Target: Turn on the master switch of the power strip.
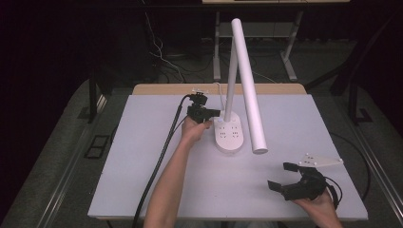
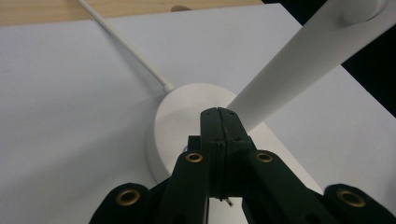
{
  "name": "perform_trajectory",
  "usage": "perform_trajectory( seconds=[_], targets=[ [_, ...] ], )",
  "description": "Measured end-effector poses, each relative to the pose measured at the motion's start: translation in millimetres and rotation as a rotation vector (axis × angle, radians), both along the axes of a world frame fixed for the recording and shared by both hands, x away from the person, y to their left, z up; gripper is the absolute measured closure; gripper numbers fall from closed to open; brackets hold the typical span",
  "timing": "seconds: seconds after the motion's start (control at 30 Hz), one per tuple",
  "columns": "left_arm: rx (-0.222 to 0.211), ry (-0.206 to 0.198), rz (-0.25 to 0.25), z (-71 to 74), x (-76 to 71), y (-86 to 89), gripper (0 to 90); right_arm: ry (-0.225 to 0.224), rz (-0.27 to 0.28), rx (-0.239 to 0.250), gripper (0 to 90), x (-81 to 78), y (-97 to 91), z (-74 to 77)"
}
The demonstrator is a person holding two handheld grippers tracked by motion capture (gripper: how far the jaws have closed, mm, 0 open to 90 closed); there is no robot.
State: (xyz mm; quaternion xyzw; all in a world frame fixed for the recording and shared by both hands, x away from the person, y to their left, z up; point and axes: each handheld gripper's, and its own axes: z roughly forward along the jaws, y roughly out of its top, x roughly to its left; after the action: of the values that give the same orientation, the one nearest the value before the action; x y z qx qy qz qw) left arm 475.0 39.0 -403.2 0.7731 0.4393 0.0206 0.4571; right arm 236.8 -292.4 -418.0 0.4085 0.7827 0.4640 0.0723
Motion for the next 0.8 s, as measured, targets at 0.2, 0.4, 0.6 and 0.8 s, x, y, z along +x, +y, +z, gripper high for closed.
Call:
perform_trajectory(
  seconds=[0.2,0.4,0.6,0.8],
  targets=[
    [-0.005,-0.036,0.012,16.8,-6.0,9.7,86.5,0.000,0.000,-0.001,0.0,0.1,0.2,0.0],
    [-0.016,-0.068,0.013,31.8,-12.8,24.1,86.3,-0.005,-0.001,-0.003,0.0,0.4,-0.3,-0.1],
    [-0.019,-0.085,0.018,43.2,-20.3,36.1,82.2,-0.005,-0.002,-0.001,0.0,0.4,0.1,0.3],
    [-0.010,-0.087,0.016,49.9,-27.3,47.2,66.4,-0.009,0.000,0.001,0.0,0.2,0.3,0.6]
  ],
)
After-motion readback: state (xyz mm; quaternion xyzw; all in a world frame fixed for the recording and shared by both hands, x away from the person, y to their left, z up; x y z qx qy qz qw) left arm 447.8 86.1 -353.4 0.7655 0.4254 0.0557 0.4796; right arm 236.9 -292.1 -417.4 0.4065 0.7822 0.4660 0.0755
